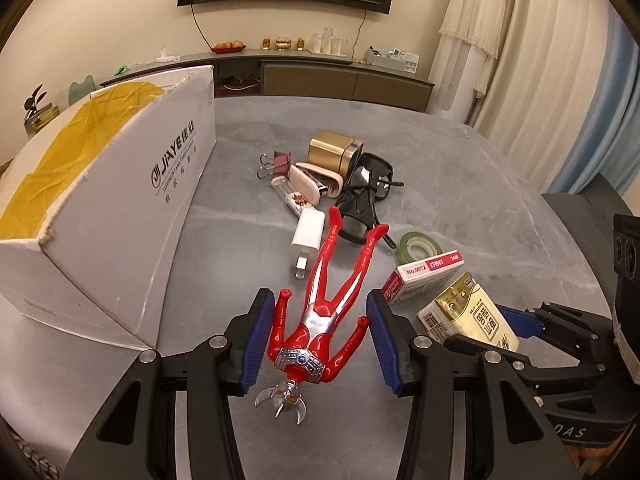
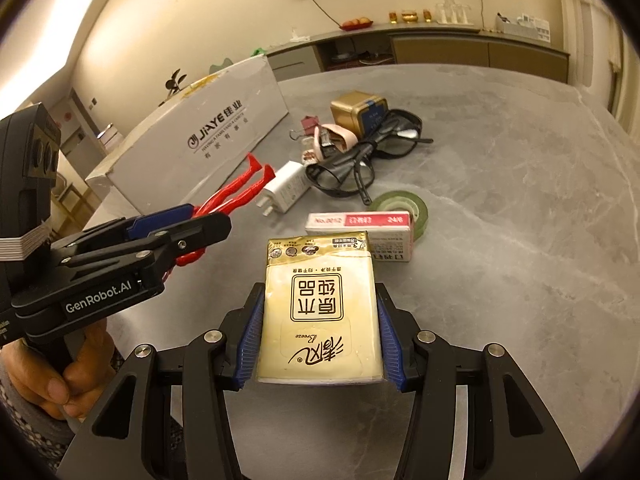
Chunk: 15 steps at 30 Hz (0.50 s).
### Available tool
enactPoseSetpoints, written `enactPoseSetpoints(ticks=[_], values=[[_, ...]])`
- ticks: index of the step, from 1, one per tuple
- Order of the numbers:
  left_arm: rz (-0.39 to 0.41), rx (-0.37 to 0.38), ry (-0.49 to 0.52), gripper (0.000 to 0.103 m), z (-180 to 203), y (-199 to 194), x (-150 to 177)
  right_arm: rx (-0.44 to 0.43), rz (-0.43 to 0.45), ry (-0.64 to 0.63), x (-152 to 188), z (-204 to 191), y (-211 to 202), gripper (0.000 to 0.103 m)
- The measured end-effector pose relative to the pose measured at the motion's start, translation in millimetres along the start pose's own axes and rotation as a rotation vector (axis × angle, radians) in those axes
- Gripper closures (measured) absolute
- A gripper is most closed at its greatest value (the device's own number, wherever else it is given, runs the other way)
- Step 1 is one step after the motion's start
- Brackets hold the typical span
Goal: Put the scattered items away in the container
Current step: 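Grasp the red toy figure with the left tool while the right tool lifts the tissue pack, then carry the red figure and tissue pack over the white box with both tools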
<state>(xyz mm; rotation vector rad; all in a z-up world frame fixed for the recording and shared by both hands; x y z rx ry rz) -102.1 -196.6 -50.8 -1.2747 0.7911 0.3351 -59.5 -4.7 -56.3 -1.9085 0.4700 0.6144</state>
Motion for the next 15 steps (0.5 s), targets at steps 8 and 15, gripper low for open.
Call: enactPoseSetpoints(ticks=[8, 15], values=[[0.048, 0.015, -0.044, 0.054, -16, -22, -9, 0.003, 0.041, -0.044, -7, -28, -12, 0.049], [0.103, 0.039, -0.078, 0.054, -31, -47, -18, 0.003, 0.065, -0.043, -15, -47, -19, 0.049]])
Point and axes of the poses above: each gripper's, at about its wrist camera, not at the fingertips, and y roughly the way its jaws point, z to its right, x to its underside, the point moved 1 cm from there along y, roughly the way its jaws point, and after that the axes turned 6 degrees about y, right-handed, at the moved point
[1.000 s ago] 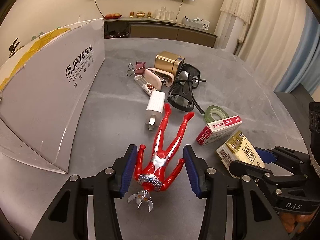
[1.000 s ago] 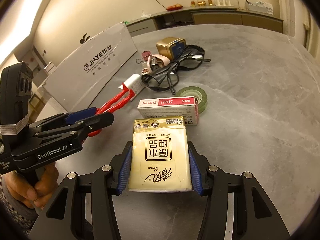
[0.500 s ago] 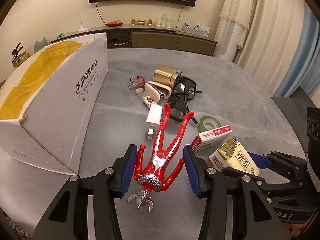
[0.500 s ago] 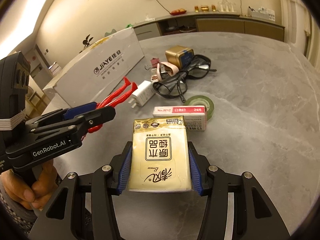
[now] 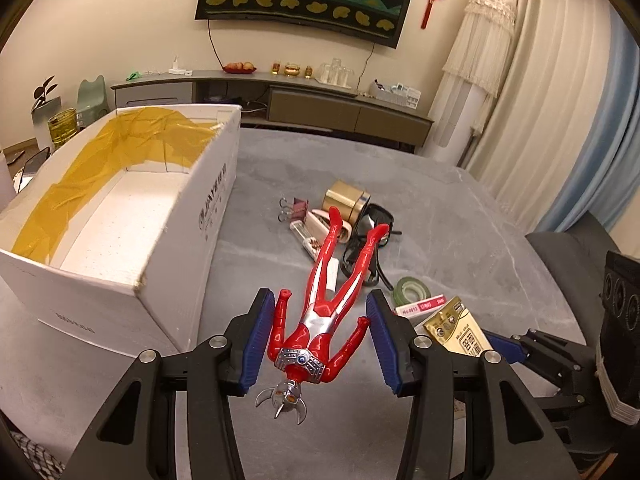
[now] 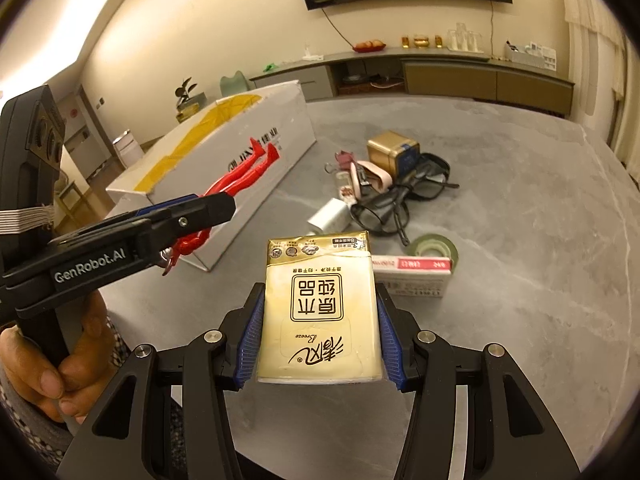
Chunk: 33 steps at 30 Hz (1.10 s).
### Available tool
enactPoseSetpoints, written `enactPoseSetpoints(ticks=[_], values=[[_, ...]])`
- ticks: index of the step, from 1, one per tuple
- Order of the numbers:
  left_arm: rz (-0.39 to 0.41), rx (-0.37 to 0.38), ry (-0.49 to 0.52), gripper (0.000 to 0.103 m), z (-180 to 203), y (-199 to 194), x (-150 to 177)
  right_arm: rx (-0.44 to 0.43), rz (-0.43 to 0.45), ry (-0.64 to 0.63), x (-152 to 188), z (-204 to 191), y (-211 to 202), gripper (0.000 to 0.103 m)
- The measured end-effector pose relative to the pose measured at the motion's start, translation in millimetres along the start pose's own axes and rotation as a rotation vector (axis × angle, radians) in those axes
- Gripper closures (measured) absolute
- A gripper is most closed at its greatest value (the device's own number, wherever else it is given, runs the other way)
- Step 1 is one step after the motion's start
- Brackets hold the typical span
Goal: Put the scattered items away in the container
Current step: 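Carry the red figure and tissue pack over the white box with both tools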
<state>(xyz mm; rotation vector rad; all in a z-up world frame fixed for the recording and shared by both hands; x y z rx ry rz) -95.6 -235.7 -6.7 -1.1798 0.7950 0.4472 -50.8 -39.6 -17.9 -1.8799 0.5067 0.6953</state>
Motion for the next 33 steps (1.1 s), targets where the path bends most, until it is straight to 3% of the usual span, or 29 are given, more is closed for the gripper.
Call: enactPoseSetpoints(ticks=[20, 33], values=[[0.099, 0.001, -0.088, 0.054, -51, -41, -37, -0.026, 0.046, -0.087, -56, -67, -4, 0.049], [0.151, -0.070, -0.151, 0.054, -110, -59, -63, -0.075, 0.070, -0.166, -98, -127, 13, 0.049]])
Point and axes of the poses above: each gripper's, at about its wrist camera, not at the fingertips, and y roughly the way its jaws point, z to its right, x to its underside, the point moved 1 cm from there along y, roughly the way its jaws point, and after that the axes turned 6 degrees about y, right-handed, at the moved point
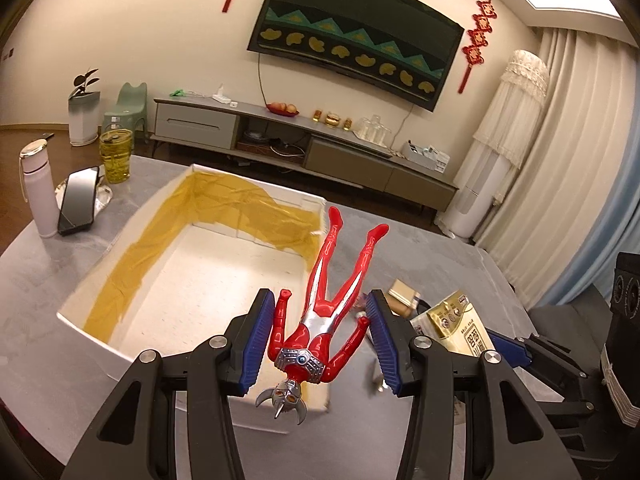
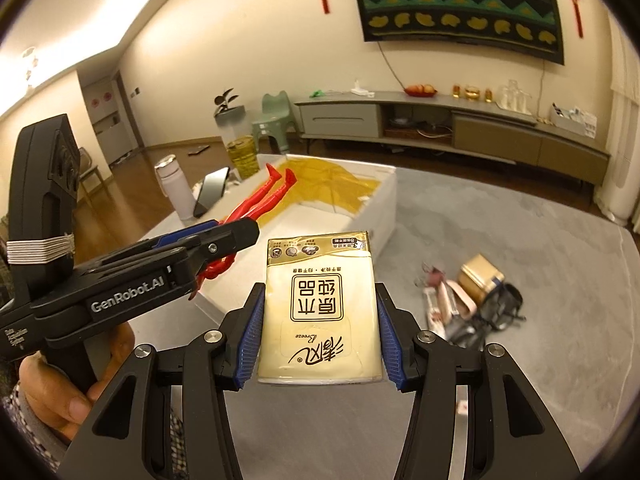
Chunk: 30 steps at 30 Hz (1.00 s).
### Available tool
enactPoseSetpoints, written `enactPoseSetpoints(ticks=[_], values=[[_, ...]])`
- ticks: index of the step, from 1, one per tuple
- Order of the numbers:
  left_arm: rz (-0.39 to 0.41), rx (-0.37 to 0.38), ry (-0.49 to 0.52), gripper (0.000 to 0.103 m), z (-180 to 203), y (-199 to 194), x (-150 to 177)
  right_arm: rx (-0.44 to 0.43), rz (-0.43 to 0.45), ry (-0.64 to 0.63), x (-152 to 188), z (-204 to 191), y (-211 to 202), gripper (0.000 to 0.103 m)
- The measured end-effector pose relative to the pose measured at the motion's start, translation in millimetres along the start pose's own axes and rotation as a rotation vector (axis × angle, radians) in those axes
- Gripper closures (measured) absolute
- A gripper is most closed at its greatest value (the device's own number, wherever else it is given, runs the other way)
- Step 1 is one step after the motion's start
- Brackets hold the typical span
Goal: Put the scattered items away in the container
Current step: 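Carry the red figure and tissue pack over the white box with both tools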
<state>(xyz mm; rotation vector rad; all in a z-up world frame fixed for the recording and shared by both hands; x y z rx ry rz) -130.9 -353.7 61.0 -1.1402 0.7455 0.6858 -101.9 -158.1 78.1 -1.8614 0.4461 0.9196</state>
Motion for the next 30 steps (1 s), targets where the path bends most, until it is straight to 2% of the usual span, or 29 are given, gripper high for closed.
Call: enactPoseSetpoints(ticks=[10, 14, 21, 30], values=[[-0.041, -0.052, -0.043, 0.054, -43, 21, -15, -0.022, -0.004, -0.051, -29, -28, 28, 0.049], [-0.059, -0.078, -0.092, 0.054, -67, 30, -13, -0.033, -0.017, -0.080, -36, -40, 45, 0.049], [-0.110, -0.097, -0.149, 0.054, -92, 43, -5, -0.045, -0.089, -0.118, -34, -50, 87, 0.049], [-0.158, -0.154, -0.127, 0.054, -102, 57, 4, -0.038, -0.157, -0.176, -25, -57, 124, 0.049]])
Point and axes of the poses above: each gripper's, at about its wrist camera, not at the fingertips, and y roughly the way its jaws point, z to its right, x to its underside, the point moved 1 cm from there along y, roughly the way its jaws point, and after that the axes turned 6 degrees about y, right-handed, at the moved point
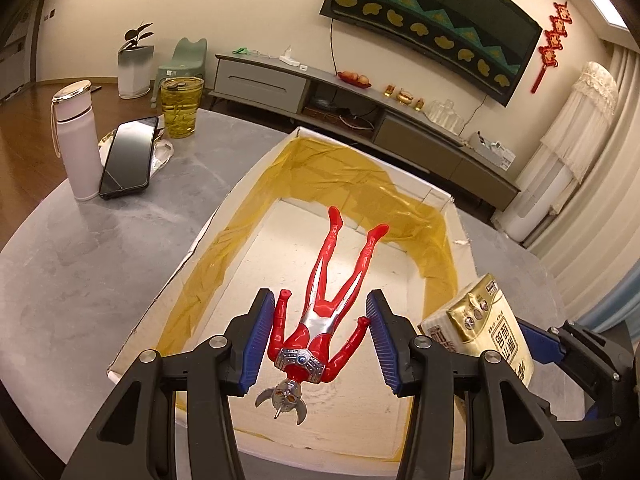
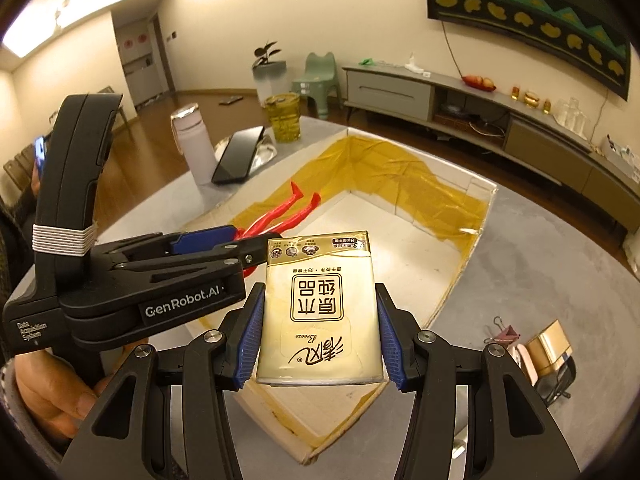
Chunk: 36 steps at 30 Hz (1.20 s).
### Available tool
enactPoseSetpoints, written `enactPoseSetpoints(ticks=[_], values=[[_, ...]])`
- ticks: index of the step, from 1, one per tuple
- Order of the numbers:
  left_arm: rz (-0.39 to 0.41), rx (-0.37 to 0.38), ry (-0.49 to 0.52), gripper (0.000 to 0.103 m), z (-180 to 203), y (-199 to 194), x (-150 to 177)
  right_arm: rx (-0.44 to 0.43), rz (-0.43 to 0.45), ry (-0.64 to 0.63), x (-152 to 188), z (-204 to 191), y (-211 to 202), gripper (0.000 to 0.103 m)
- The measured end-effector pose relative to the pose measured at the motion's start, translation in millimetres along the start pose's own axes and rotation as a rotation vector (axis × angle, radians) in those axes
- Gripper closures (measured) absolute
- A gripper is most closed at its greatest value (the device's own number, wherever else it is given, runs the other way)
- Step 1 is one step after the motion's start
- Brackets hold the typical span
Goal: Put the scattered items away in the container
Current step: 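Carry the red figure and tissue pack over the white box with both tools, then open both tools to drop the figure and tissue pack into the box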
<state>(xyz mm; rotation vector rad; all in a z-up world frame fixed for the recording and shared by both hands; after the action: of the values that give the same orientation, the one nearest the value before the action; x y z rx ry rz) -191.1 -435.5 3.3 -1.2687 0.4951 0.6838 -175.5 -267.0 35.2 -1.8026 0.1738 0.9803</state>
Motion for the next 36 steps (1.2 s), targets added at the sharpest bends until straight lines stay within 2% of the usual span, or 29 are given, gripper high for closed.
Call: enactPoseSetpoints(ticks=[8, 28, 36], values=[[-0.045, -0.023, 0.003, 0.054, -2, 13, 4, 0.012, -0.039, -0.002, 5, 9, 15, 0.049], [-0.041, -0.067, 0.038, 0.053, 1, 15, 7, 0.023, -0.054, 0.000, 7, 12, 24, 0.047], [-0.042, -0.057, 0.040, 0.047, 4, 15, 7, 0.001, -0.060, 0.027, 9, 16, 23, 0.047]])
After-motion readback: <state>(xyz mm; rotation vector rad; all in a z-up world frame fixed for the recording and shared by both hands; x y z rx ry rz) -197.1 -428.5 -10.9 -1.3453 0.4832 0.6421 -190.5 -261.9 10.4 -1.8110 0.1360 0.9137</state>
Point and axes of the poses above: each gripper's, at about its wrist camera, not at the fingertips, and y roughly the way its jaws point, z to its right, x to its underside, the point moved 1 cm from there along y, roughly the way its jaws point, and after that the axes turned 6 degrees about y, right-handed, at the moved point
